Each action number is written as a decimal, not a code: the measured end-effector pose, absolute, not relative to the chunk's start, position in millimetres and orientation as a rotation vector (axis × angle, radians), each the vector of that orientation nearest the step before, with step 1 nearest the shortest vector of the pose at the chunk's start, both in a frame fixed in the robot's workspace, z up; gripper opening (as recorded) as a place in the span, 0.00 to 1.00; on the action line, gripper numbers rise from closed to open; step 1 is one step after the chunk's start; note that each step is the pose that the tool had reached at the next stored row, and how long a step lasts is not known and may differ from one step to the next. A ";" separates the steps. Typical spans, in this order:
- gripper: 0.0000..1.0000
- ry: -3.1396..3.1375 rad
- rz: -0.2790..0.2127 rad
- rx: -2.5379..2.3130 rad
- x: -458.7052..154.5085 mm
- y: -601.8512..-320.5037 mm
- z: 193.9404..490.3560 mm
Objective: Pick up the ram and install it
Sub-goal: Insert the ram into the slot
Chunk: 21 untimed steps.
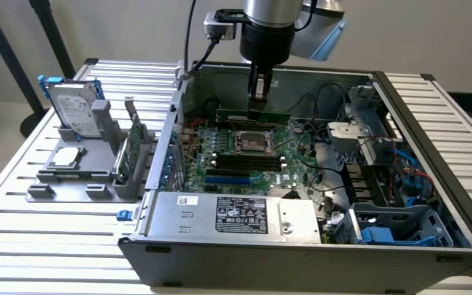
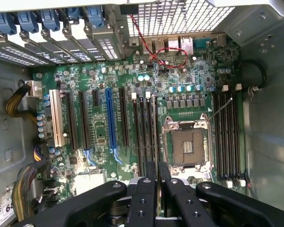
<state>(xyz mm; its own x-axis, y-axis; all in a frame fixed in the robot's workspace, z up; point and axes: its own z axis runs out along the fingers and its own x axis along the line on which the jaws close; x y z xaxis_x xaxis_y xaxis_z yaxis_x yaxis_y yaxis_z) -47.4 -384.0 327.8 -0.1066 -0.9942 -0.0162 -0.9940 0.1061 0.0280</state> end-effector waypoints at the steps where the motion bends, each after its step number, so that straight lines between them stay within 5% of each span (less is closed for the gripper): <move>1: 0.14 -2.331 -0.050 2.095 -47.4 -384.0 327.8; 21: 0.14 -2.332 -0.043 2.096 -48.5 -387.8 304.2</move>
